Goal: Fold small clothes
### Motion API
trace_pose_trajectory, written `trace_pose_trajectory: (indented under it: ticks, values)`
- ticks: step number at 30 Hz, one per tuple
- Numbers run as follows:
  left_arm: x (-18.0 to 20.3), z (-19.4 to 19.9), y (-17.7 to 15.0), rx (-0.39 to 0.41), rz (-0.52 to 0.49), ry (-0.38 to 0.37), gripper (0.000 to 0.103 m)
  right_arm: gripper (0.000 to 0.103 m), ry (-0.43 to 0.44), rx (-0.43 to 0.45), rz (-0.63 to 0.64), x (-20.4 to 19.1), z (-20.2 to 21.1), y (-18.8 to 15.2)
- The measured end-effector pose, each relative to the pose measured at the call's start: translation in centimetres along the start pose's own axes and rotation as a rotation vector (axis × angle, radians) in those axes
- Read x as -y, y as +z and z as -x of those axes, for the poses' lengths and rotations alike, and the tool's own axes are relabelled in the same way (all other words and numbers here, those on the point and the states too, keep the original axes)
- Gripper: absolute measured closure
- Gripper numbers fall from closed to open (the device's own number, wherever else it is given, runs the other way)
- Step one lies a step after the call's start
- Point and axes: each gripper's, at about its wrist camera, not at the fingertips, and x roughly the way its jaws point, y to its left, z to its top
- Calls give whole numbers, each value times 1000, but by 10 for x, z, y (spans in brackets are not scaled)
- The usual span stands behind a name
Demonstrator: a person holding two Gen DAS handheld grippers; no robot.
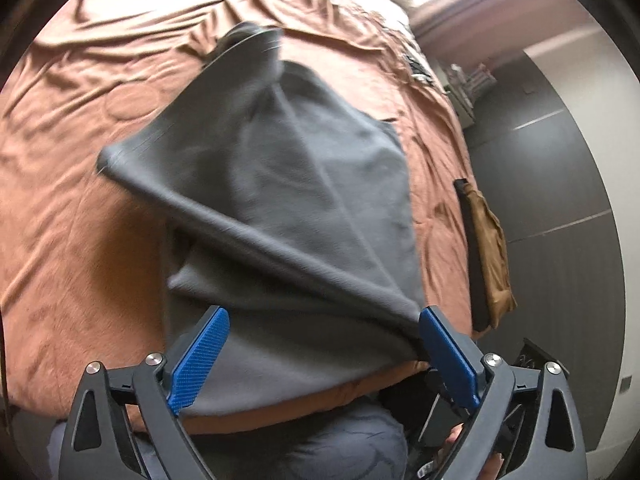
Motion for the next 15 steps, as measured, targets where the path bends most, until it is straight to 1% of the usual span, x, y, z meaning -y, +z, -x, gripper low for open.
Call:
trace_pose_trajectory:
  ticks: [6,9,13,15]
  values:
    - [-22,-13,1,-25,80,15,6,48,15,-6,7,-1,-7,2]
    - [-34,-24,4,-34,152,2,6,48,17,-7,-2,2,-10,3]
    - [-44,-34,9,-16,216,-1,6,48,15,-15,1,1,-15,3]
    - [-44,-34,15,10,223,1,8,48,15,-21,8,0,-18,2]
